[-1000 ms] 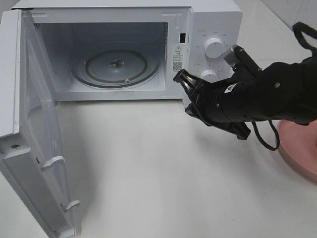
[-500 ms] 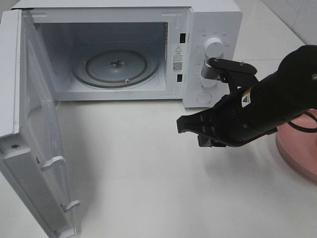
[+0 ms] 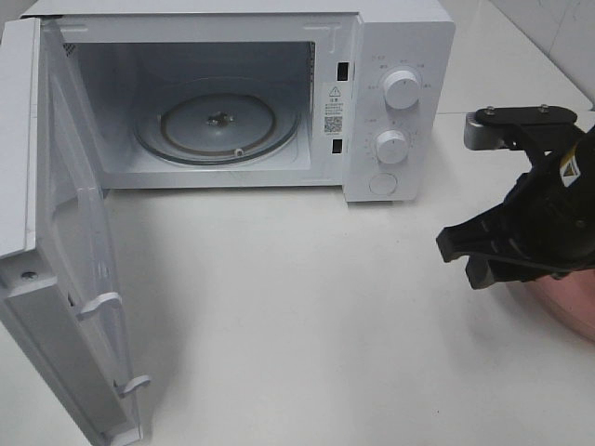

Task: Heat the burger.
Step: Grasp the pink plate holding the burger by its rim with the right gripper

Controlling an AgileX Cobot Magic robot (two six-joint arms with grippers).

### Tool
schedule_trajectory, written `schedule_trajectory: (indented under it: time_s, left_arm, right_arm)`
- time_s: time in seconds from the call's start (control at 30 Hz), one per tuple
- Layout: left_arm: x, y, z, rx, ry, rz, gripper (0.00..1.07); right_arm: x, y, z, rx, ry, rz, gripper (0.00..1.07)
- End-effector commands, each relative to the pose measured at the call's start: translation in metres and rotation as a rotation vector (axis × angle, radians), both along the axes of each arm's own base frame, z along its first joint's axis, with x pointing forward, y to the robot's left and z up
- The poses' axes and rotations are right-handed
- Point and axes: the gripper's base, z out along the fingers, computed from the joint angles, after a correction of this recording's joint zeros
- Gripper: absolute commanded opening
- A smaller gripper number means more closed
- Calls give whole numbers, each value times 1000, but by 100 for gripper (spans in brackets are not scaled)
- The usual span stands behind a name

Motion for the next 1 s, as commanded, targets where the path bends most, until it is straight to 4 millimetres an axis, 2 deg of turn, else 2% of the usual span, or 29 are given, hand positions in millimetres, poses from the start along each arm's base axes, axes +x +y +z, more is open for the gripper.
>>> schedule_trajectory:
  time_s: [0.03, 0.07, 0.1, 0.13, 0.23, 0.47, 0.63, 0.8, 1.0]
  left_arm:
    - [-2, 0, 2, -11, -29, -7, 100]
    - [-2, 0, 2, -11, -29, -7, 100]
    - [-2, 0, 2, -11, -29, -7, 100]
    - [-2, 0, 2, -11, -29, -7, 100]
    - [-2, 0, 2, -11, -29, -7, 100]
    - [-2, 0, 2, -11, -29, -7, 100]
    - [-2, 0, 2, -11, -29, -7, 100]
    - [-2, 0, 2, -11, -29, -7, 100]
    - [-2, 0, 2, -11, -29, -7, 100]
  right_arm:
    - [-1, -8, 2, -61, 13, 27, 79]
    - [0, -11, 2, -76, 15, 28, 87]
    - [0, -11, 2, -76, 15, 28, 87]
    - [1, -14, 2, -97, 12, 34, 98]
    - [2, -17, 2, -123, 3, 46, 103]
    - [6, -25, 3, -173, -21, 31, 101]
    - [18, -39, -9, -183, 33, -30, 100]
    - [25, -46, -22, -187, 73, -27, 99]
    - [35, -49, -28, -171, 76, -25, 98]
